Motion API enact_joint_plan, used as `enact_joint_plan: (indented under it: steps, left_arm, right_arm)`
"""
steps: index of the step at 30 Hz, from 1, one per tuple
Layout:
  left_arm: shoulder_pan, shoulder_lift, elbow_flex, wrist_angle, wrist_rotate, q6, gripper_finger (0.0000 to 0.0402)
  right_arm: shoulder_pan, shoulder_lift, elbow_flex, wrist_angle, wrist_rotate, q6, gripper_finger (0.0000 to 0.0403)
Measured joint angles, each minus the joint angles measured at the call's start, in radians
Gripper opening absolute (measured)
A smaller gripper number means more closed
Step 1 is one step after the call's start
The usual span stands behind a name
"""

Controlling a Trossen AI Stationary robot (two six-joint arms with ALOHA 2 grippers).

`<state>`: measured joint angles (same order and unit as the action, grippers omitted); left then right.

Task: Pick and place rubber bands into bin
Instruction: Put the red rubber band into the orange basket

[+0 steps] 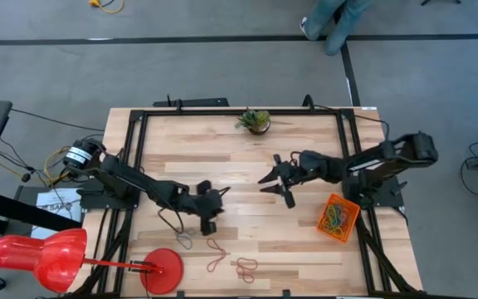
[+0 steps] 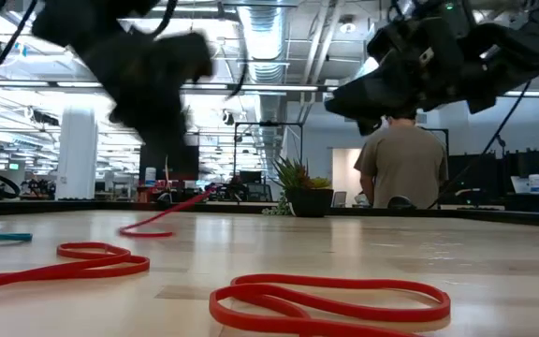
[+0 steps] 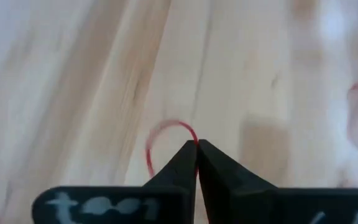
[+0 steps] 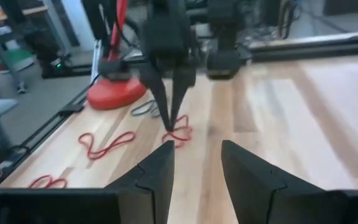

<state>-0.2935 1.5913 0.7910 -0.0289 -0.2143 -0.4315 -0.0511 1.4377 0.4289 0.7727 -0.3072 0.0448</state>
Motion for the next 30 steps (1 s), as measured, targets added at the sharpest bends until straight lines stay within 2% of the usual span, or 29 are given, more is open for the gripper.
enact_joint_plan:
  steps: [5,10,17,25,30]
  left_arm:
    - [0.019,0.000,0.093,0.115,-0.001,0.182,0.0000]
    - [0.039,-0.001,0.160,0.108,-0.004,0.279,0.0000]
    - [0.068,-0.001,0.180,0.132,-0.003,0.311,0.0000]
    - [0.087,-0.001,0.182,0.240,0.129,0.345,0.0000]
    - [0.091,-0.002,0.182,0.241,0.131,0.346,0.0000]
  right_arm:
    - [0.035,0.081,0.052,-0.001,-0.058,-0.001,0.0127]
    - [0.067,0.109,0.085,-0.002,-0.106,-0.024,0.0127]
    - [0.098,0.100,0.094,0.023,-0.094,-0.046,0.0127]
    - [0.088,0.101,0.093,0.023,-0.083,-0.052,0.0127]
    - [0.088,0.101,0.093,0.022,-0.083,-0.052,0.0127]
